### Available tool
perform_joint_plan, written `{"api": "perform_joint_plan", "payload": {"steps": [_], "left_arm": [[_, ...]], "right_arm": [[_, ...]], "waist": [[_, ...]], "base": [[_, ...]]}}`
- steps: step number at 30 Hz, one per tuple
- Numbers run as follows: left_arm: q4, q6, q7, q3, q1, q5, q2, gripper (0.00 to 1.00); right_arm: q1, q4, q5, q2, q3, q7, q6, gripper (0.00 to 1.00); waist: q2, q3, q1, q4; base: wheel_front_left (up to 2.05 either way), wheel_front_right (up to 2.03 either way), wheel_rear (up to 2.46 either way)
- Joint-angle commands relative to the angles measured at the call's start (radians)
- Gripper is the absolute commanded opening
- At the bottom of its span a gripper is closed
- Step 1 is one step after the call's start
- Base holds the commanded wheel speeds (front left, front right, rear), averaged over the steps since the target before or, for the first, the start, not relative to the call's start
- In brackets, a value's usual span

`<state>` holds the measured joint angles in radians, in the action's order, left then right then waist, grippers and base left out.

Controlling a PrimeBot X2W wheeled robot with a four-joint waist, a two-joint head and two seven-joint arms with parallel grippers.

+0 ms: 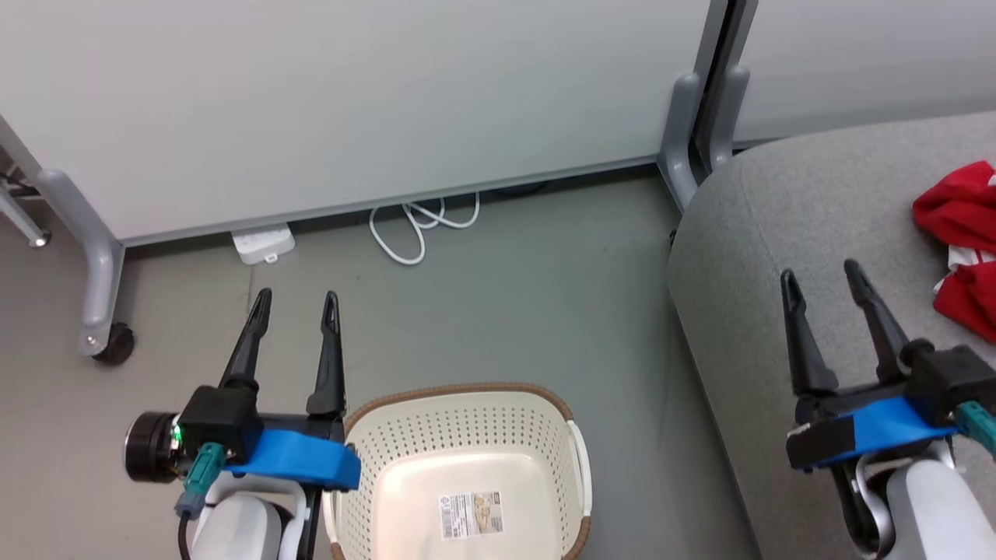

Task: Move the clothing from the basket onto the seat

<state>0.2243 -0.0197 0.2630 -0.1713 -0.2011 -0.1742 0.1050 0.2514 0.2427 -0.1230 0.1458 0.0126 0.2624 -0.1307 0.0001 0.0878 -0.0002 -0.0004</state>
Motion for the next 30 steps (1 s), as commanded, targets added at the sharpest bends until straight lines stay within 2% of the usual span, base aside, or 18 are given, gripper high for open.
{"api": "perform_joint_plan", "payload": {"steps": [1,16,30], "left_arm": [[-0.005,-0.009,0.002,0.015,0.022,0.009,-0.006,1.00],[-0.002,-0.057,0.002,0.098,0.142,0.042,-0.046,1.00],[0.021,-0.080,0.002,0.106,0.176,0.040,-0.055,1.00]], "right_arm": [[-0.030,0.004,-0.007,-0.006,0.005,0.003,0.000,1.00],[-0.169,0.002,-0.019,-0.040,0.049,0.003,0.000,1.00],[-0.215,0.021,-0.021,-0.059,0.044,0.004,0.000,1.00]], "waist": [[-0.0001,-0.028,0.0002,0.007],[-0.0001,-0.088,0.0002,0.021],[-0.0001,-0.104,0.0002,0.033]], "base": [[0.00,0.00,0.00],[0.00,0.00,0.00],[0.00,0.00,0.00]]}}
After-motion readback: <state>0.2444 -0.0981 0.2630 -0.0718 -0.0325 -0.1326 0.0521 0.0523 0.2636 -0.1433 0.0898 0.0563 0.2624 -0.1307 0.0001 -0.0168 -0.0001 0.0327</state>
